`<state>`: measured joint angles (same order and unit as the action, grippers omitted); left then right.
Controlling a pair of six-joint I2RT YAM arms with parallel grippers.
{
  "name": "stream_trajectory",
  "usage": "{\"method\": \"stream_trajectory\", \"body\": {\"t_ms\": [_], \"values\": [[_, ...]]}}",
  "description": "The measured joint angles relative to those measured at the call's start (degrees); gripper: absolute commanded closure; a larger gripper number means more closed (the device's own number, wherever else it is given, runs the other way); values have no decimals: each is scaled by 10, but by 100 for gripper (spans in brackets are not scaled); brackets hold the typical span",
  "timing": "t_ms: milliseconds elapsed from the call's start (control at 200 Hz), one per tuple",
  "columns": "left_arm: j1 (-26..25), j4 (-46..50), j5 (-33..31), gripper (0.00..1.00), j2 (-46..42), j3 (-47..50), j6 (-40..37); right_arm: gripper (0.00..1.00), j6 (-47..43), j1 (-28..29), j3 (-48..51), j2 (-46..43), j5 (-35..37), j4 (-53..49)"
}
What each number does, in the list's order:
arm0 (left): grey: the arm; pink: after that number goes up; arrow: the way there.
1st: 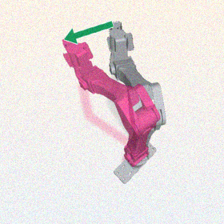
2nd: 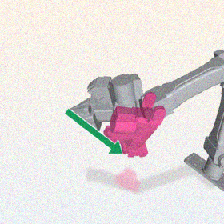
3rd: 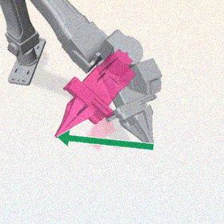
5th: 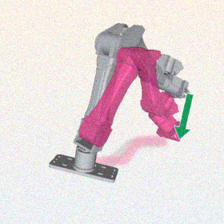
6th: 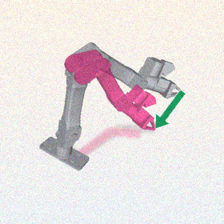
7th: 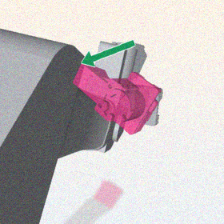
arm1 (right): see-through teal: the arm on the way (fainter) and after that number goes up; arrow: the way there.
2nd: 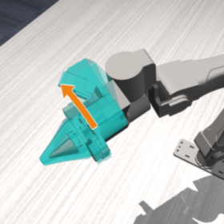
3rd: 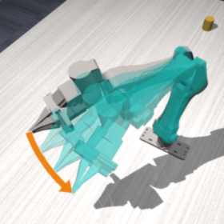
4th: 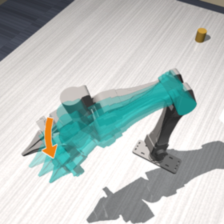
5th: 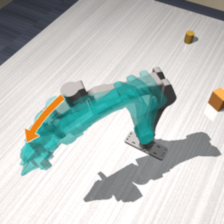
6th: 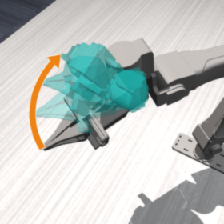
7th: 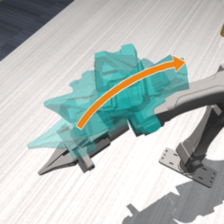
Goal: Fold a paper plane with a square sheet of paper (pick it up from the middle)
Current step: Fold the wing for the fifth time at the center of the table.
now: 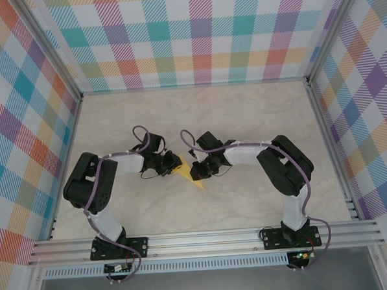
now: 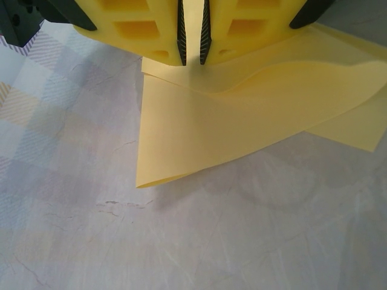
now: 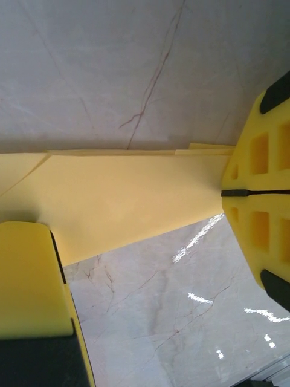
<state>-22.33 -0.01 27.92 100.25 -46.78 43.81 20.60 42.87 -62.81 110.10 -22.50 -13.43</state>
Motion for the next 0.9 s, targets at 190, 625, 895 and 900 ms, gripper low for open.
{"method": "stream_trajectory", "body": {"t_ms": [190, 625, 895, 900], "values": [[-3, -3, 9, 80, -5, 0, 3, 96, 3, 0, 0, 0, 1, 1], [-60, -47, -1, 84, -38, 37, 59, 98, 15, 0, -3, 1, 7, -4], [-61, -64, -5, 84, -37, 59, 76, 97, 14, 0, -5, 1, 10, -8], [-61, -64, -6, 85, -37, 59, 76, 97, 14, 0, -5, 1, 10, -8]]}}
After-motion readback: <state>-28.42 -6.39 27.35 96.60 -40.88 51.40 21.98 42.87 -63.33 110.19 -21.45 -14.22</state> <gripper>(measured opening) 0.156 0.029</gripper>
